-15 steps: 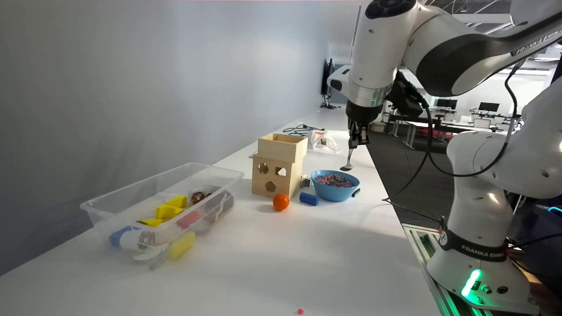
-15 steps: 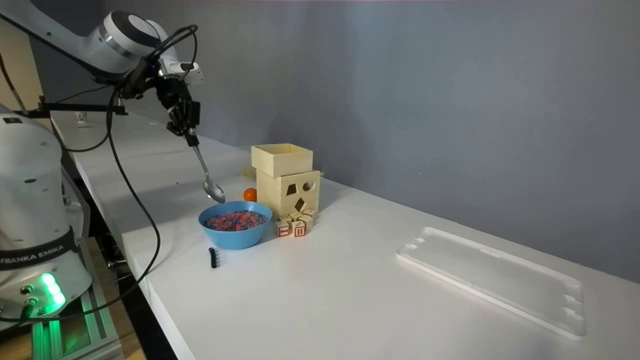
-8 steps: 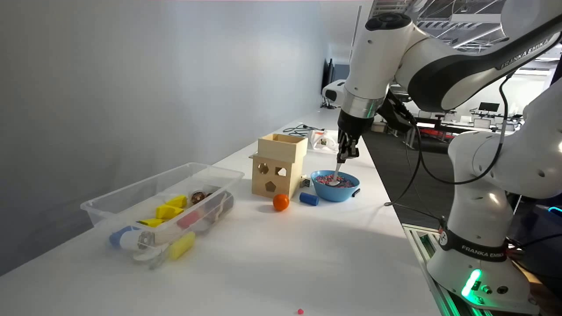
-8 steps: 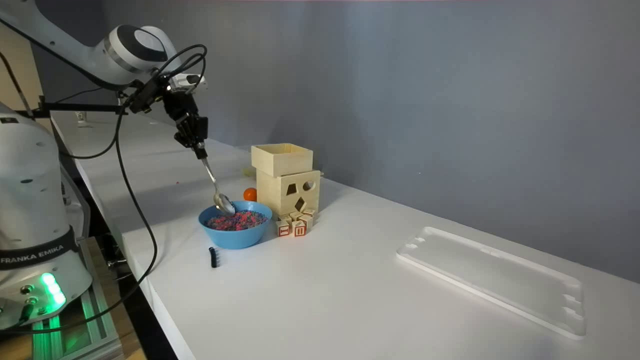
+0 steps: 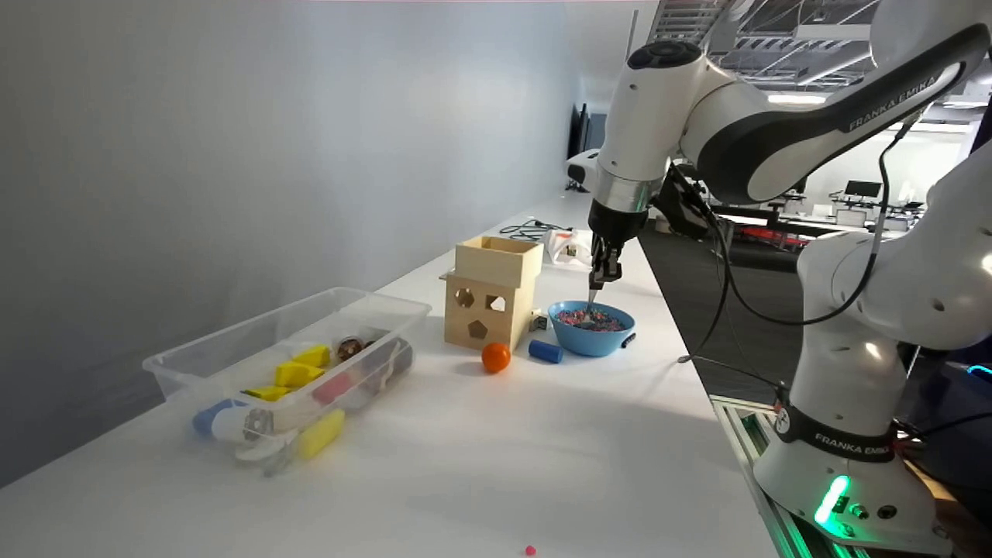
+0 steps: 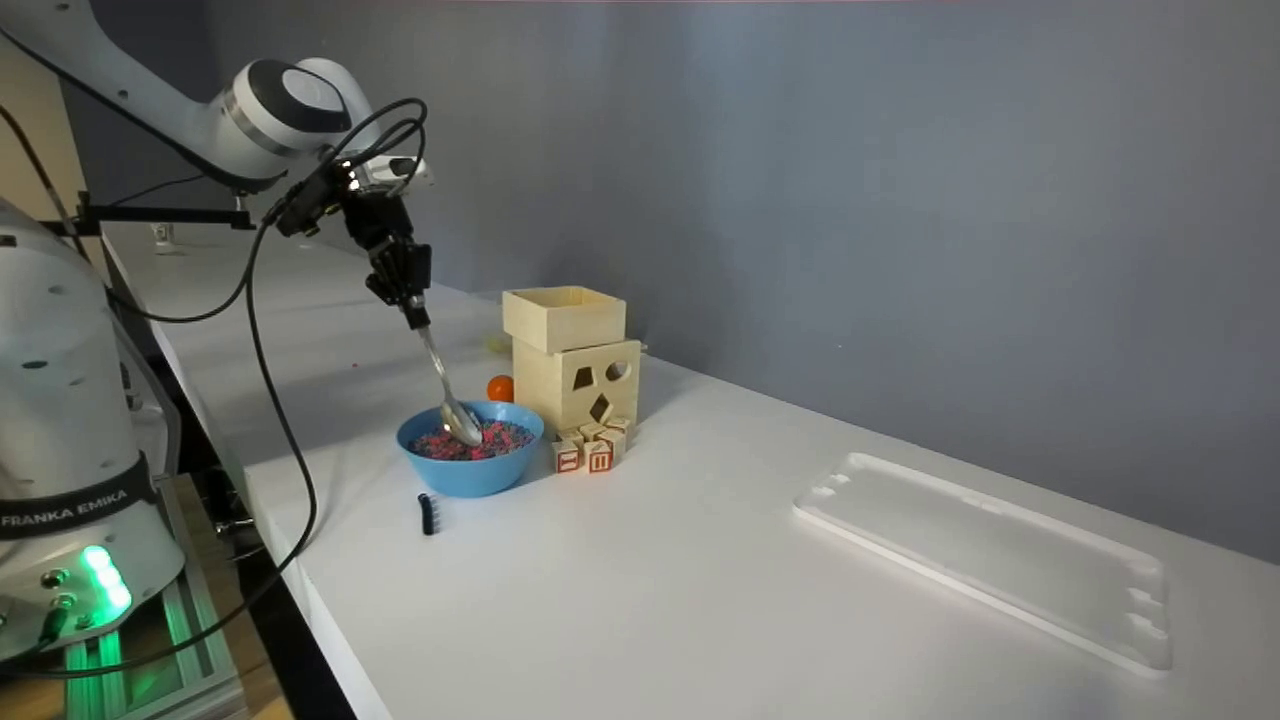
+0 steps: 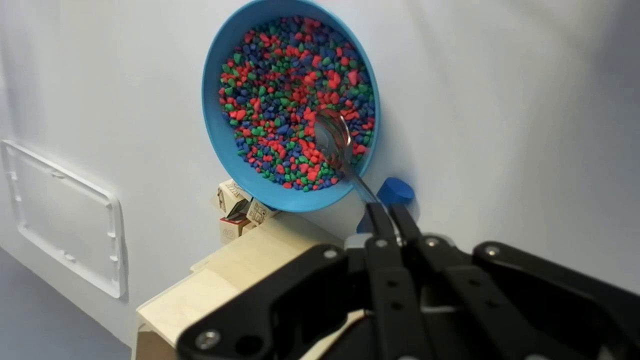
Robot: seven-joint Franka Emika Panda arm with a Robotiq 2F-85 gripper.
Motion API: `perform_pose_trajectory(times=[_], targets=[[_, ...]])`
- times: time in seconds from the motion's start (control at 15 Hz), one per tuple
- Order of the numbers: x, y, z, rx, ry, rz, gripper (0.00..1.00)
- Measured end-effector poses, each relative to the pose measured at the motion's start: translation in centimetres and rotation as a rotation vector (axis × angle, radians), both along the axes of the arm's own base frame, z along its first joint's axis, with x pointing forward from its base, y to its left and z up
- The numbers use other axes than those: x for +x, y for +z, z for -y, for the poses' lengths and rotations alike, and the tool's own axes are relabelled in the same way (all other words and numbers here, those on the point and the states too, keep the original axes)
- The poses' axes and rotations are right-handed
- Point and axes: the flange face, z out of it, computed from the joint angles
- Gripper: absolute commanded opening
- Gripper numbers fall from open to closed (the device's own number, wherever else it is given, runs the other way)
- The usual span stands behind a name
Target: Put some cereal from the blue bowl in the topmost box.
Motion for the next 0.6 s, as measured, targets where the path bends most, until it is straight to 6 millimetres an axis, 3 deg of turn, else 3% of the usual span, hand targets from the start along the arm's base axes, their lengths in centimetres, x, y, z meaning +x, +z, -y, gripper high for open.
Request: perform_pose_trajectory(times=[0.6], targets=[[1.3,-1.7,2.7,0.001,-0.047,-0.009,0.01]])
